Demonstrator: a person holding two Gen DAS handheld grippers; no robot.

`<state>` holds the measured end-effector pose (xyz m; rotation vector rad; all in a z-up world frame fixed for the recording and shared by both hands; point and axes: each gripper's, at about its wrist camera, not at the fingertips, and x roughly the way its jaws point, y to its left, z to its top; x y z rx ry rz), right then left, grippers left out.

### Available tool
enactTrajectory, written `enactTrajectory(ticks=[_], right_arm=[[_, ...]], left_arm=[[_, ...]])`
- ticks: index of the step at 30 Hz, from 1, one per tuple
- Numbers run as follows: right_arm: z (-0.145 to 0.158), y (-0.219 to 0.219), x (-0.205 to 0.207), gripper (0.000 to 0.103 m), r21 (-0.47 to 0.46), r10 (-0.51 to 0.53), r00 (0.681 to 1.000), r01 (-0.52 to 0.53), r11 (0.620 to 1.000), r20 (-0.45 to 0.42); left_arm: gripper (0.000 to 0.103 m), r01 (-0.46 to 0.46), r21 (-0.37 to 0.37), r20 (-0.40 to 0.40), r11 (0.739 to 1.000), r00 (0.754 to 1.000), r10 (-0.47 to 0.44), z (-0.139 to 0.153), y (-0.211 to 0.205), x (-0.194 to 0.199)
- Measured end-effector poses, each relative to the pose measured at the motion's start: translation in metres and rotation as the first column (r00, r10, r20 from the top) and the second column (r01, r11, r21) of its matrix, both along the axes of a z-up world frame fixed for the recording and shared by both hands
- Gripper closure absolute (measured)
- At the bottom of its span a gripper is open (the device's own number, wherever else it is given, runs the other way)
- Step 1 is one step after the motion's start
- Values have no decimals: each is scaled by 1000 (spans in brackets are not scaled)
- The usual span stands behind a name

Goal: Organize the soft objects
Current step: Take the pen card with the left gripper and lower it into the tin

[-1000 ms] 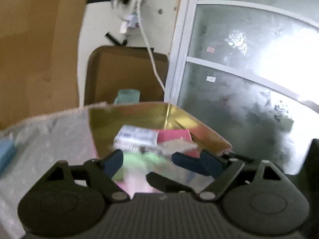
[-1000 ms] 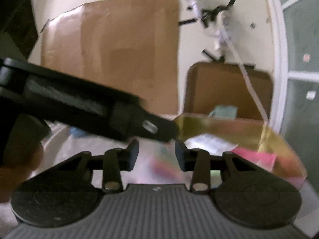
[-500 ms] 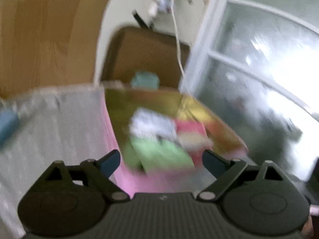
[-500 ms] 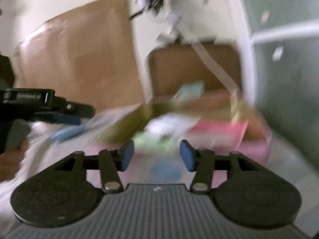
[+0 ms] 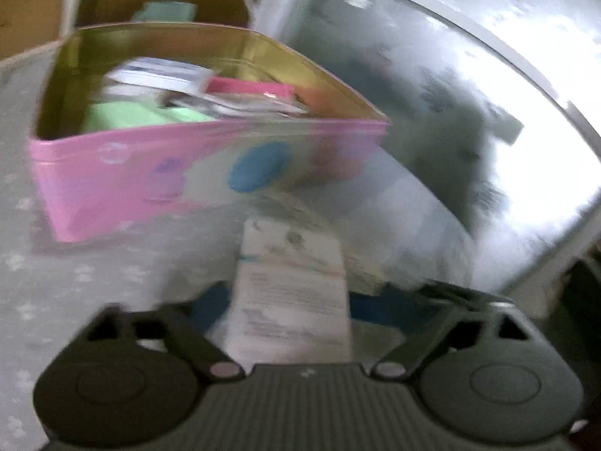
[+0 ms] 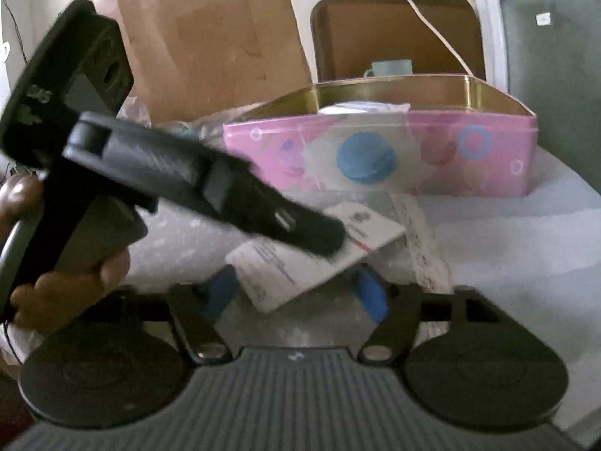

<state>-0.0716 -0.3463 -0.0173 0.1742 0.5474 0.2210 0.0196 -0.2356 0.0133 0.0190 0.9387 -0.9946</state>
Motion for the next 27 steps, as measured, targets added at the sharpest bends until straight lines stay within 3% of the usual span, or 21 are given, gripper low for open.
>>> enactTrajectory(ticks=[5,10,16,20,21,24,26,27], right_arm=[[7,0,-5,59,-2,-60,995,60,998,74],[29,6,-16,59,-57,-64,977,77,995,204],[62,-6,33,58,-62,-99,941,126,990,325],[66,-18,88,56,-14,-121,939,132,991,323],[64,-18,99,52,-3,-126,941,134,991,313],[49,-12,129,27,-22,-125,964,134,991,234],[42,-8,129,27,-76,-201,954,223,972,224],[41,-11,124,21,-56,-211,950,230,972,232]], left_arm=[[30,-6,-17,21,1000,1000,6,9,9,-15],[29,2,-54,165,999,986,7,49,11,-29],[29,-52,-105,237,993,969,76,89,-1,14],[26,-124,-82,275,989,951,142,93,-14,62],[23,-142,-73,274,987,949,157,89,-16,73],[19,-237,-2,255,971,939,230,70,-18,100],[17,-267,-7,217,964,940,262,63,-5,105],[11,-254,-41,194,966,947,257,63,4,104]])
